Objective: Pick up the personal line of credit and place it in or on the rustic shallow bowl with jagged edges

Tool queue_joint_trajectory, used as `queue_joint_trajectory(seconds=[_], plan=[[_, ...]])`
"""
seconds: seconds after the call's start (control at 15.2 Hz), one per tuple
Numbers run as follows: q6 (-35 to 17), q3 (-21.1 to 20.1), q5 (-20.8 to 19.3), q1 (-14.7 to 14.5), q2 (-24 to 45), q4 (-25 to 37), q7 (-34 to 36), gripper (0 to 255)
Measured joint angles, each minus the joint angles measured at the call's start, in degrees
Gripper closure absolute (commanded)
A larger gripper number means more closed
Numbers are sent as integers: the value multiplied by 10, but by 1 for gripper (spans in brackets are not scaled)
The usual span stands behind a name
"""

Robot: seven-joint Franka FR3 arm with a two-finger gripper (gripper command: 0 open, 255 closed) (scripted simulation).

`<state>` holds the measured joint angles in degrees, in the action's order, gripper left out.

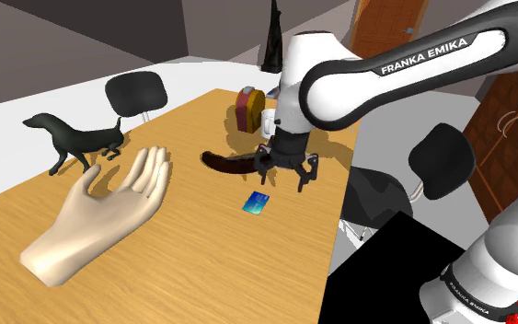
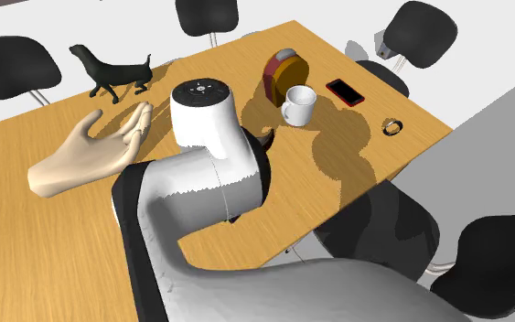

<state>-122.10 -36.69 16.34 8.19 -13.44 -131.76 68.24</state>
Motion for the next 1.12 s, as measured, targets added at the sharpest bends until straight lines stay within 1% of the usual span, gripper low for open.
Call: queue_joint_trajectory(seconds=[0.07, 0.26, 0.4, 0.46, 0.86, 1.12], plan=[[-11, -12, -10, 5, 25, 11, 32, 0], [-44, -41, -58, 13, 115, 56, 138, 0], [-59, -47, -96, 9, 172, 87, 205, 0], [-67, -47, -108, 5, 190, 93, 225, 0], [-112, -42, -137, -6, 229, 81, 255, 0], [-122, -40, -145, -10, 239, 79, 261, 0]])
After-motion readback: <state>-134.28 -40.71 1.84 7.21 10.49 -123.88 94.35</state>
